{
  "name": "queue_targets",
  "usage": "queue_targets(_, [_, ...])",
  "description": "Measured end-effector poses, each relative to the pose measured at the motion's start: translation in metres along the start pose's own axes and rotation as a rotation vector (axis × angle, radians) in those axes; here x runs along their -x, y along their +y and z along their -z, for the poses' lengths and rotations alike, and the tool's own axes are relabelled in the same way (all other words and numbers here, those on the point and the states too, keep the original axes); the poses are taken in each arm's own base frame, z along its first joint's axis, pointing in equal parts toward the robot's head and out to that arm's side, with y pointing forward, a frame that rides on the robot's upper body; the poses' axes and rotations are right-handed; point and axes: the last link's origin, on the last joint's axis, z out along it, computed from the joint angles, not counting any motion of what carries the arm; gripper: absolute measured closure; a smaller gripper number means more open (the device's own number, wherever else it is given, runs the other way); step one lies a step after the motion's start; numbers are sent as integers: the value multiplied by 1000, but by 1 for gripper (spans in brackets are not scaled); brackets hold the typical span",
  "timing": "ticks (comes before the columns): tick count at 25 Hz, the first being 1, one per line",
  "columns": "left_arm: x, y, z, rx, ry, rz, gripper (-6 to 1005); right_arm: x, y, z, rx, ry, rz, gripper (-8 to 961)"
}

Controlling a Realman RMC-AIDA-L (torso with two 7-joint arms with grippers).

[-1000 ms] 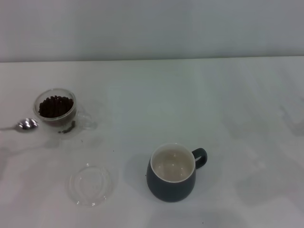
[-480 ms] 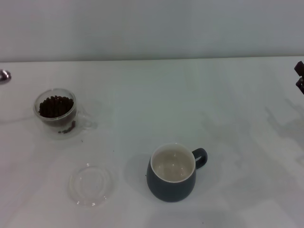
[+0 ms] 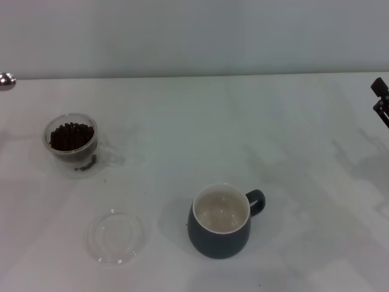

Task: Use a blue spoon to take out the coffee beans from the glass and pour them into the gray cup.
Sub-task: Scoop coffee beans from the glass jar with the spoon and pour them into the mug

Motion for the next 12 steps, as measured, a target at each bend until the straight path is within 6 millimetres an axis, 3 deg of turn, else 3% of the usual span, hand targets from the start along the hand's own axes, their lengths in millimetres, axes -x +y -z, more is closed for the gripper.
queue_targets(12, [-24, 9, -37, -74, -159, -47, 865, 1, 12, -5, 41, -16, 12, 252])
